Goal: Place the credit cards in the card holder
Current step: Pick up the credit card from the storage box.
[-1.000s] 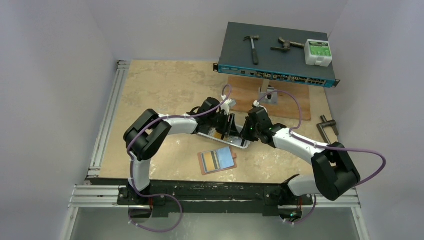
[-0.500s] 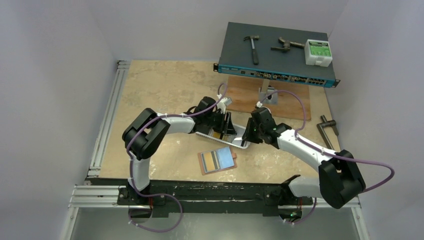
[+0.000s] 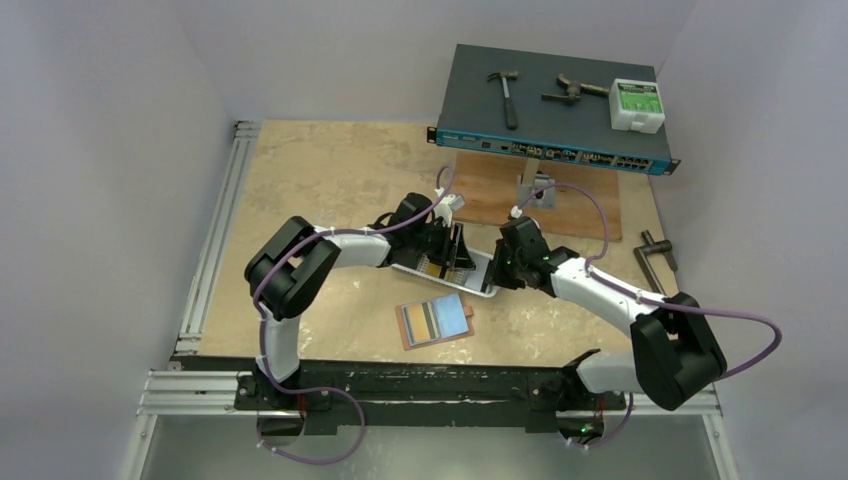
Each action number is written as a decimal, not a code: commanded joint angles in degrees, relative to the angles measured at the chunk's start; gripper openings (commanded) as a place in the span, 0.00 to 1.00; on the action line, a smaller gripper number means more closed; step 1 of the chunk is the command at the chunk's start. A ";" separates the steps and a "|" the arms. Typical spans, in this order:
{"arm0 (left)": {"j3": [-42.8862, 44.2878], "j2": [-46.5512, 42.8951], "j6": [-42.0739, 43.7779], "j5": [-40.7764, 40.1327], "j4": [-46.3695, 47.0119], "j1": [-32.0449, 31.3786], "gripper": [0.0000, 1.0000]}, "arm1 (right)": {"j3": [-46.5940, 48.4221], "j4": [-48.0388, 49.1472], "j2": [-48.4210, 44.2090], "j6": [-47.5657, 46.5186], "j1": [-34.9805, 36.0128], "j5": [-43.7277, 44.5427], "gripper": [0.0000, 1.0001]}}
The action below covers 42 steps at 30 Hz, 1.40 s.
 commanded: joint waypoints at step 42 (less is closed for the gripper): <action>0.03 -3.25 -3.62 6.35 2.97 2.25 0.04 | -2.56 1.92 -11.44 -1.75 -5.19 -6.23 0.51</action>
